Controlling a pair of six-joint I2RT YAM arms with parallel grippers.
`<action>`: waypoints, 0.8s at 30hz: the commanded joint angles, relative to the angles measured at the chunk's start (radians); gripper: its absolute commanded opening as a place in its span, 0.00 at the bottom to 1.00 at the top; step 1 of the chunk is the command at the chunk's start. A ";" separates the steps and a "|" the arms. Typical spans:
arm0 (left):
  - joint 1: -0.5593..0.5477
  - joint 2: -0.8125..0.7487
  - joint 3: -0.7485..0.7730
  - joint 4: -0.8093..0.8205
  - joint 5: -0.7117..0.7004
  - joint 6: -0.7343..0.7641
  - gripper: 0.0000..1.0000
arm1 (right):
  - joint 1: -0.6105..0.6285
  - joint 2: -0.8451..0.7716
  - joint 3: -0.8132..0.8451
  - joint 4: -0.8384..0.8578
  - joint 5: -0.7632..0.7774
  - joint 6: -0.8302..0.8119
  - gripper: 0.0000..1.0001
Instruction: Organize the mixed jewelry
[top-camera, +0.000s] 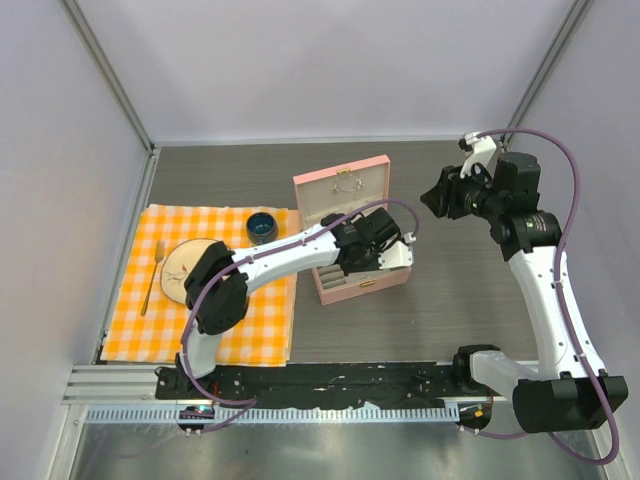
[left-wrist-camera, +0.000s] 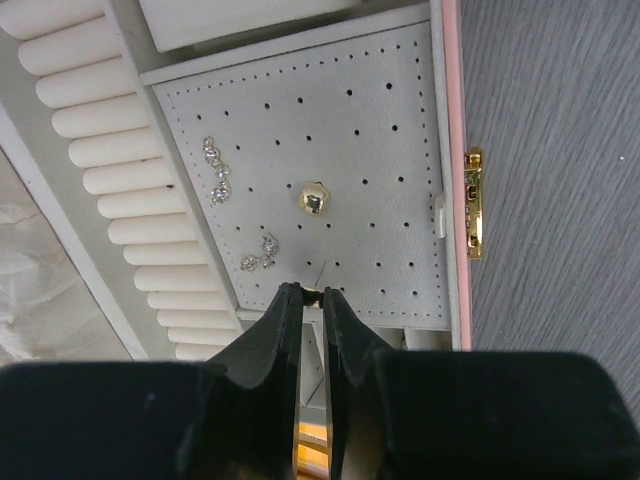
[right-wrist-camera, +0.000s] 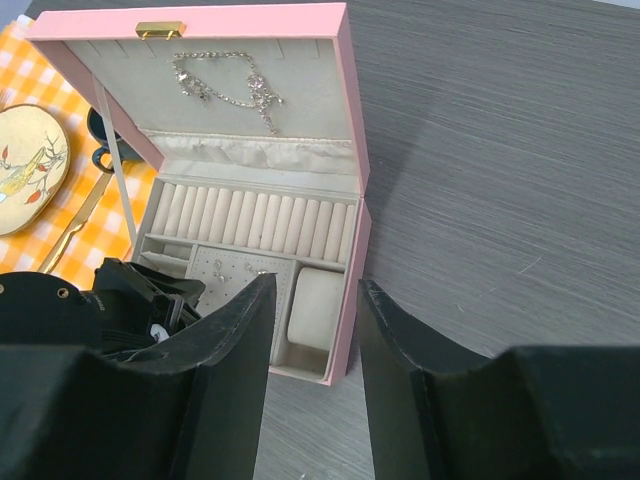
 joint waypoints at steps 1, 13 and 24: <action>-0.002 0.000 0.049 -0.014 -0.022 0.020 0.00 | -0.008 -0.029 -0.002 0.035 -0.010 -0.002 0.44; -0.002 0.010 0.062 -0.050 -0.030 0.031 0.00 | -0.018 -0.032 -0.008 0.039 -0.021 0.002 0.44; -0.002 0.020 0.072 -0.066 -0.023 0.035 0.00 | -0.024 -0.037 -0.014 0.046 -0.029 0.007 0.44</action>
